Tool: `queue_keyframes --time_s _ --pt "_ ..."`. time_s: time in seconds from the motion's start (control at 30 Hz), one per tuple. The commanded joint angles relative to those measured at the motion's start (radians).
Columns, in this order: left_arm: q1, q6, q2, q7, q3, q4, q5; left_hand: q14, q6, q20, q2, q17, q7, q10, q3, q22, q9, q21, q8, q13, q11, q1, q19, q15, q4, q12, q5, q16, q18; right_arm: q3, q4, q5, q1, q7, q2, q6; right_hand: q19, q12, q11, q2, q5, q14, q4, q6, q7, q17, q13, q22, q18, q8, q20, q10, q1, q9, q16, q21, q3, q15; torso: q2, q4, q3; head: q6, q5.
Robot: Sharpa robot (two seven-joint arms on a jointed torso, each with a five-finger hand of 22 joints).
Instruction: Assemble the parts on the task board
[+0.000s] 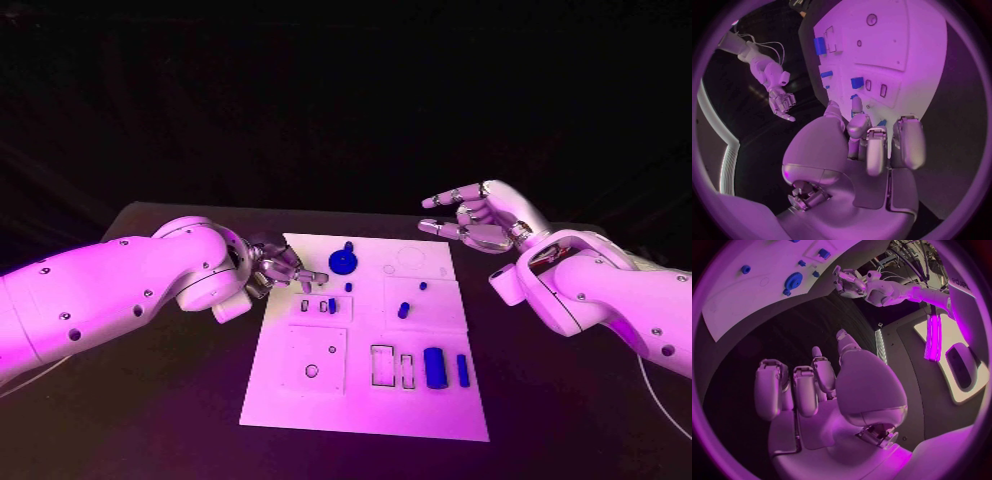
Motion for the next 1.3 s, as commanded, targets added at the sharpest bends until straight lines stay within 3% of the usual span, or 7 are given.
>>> queue_keyframes --time_s 0.03,0.13,0.47,0.67,0.83,1.3 --pt "0.007 0.067 0.029 -0.096 -0.001 -0.024 -0.124 0.105 -0.011 -0.001 0.007 0.263 0.001 0.005 -0.009 0.010 0.017 0.007 0.011 0.008 -0.005 -0.003 0.007 -0.008 0.000 0.008 -0.006 0.003 -0.012 0.000 0.000 0.019 0.000 0.002 0.002 0.016 -0.009 -0.005 0.001 0.004 0.007 0.068 -0.002 0.003 -0.002 0.099 0.042 -0.002 -0.003 0.002 -0.001 -0.010 0.006 0.002 -0.006 -0.004 -0.005 0.004 -0.006 -0.0003 0.0053 -0.004 0.004" --pt "0.013 0.079 0.060 -0.106 -0.004 -0.049 -0.144 0.105 -0.016 -0.002 0.011 0.263 0.000 0.008 -0.015 0.019 0.032 0.012 0.020 0.014 -0.006 -0.005 0.010 -0.009 0.001 0.014 -0.006 0.003 -0.013 0.000 -0.002 0.015 0.001 -0.005 0.004 0.016 -0.009 -0.005 0.001 0.004 0.007 0.068 -0.002 0.003 -0.002 0.099 0.042 -0.002 -0.003 0.002 -0.001 -0.010 0.006 0.002 -0.006 -0.004 -0.006 0.004 -0.006 -0.0010 0.0064 -0.006 0.005" --pt "0.022 0.141 0.144 -0.122 -0.016 -0.116 -0.167 0.105 -0.034 -0.002 0.022 0.263 -0.001 0.010 -0.038 0.034 0.069 0.020 0.036 0.025 -0.006 -0.030 0.014 -0.009 0.003 0.022 -0.008 0.003 -0.016 0.000 -0.020 0.009 0.001 -0.026 0.007 0.022 -0.011 -0.009 0.001 0.005 0.013 0.067 -0.002 0.003 -0.002 0.095 0.039 -0.008 -0.002 0.002 -0.001 -0.012 0.005 0.002 -0.008 -0.007 -0.010 0.004 -0.003 -0.0017 0.0041 -0.010 0.005" --pt "0.026 0.188 0.168 -0.125 -0.022 -0.134 -0.176 0.105 -0.039 -0.002 0.023 0.263 -0.001 0.012 -0.050 0.045 0.082 0.026 0.042 0.033 -0.006 -0.043 0.017 -0.009 0.003 0.028 -0.017 0.003 -0.018 0.000 -0.029 0.000 0.000 -0.034 0.010 0.027 -0.013 -0.012 0.001 0.005 0.015 0.067 -0.001 0.003 -0.002 0.092 0.037 -0.013 -0.001 0.002 -0.001 -0.013 0.004 0.002 -0.010 -0.010 -0.012 0.004 -0.002 -0.0010 0.0046 -0.012 0.002" --pt "0.026 0.219 0.187 -0.129 -0.026 -0.148 -0.188 0.105 -0.041 -0.002 0.027 0.263 -0.001 0.014 -0.050 0.049 0.089 0.028 0.044 0.036 -0.006 -0.037 0.018 -0.009 0.000 0.031 -0.017 0.003 -0.018 0.000 -0.033 -0.001 -0.001 -0.037 0.013 0.029 -0.015 -0.012 0.001 0.005 0.016 0.067 0.000 0.003 -0.002 0.091 0.037 -0.015 0.000 0.002 -0.001 -0.014 0.003 0.002 -0.011 -0.011 -0.013 0.004 -0.001 -0.0012 0.0023 -0.015 0.003" --pt "0.026 0.246 0.206 -0.131 -0.028 -0.154 -0.194 0.105 -0.044 -0.002 0.032 0.263 -0.002 0.015 -0.049 0.057 0.100 0.033 0.049 0.041 -0.007 -0.025 0.020 -0.009 -0.002 0.035 -0.017 0.003 -0.020 0.000 -0.044 -0.002 -0.003 -0.048 0.024 0.038 -0.017 -0.013 0.001 0.006 0.018 0.067 0.001 0.003 -0.002 0.092 0.036 -0.020 0.000 0.002 -0.001 -0.014 0.001 0.002 -0.010 -0.013 -0.016 0.004 -0.002 0.0002 0.0025 -0.021 0.001"
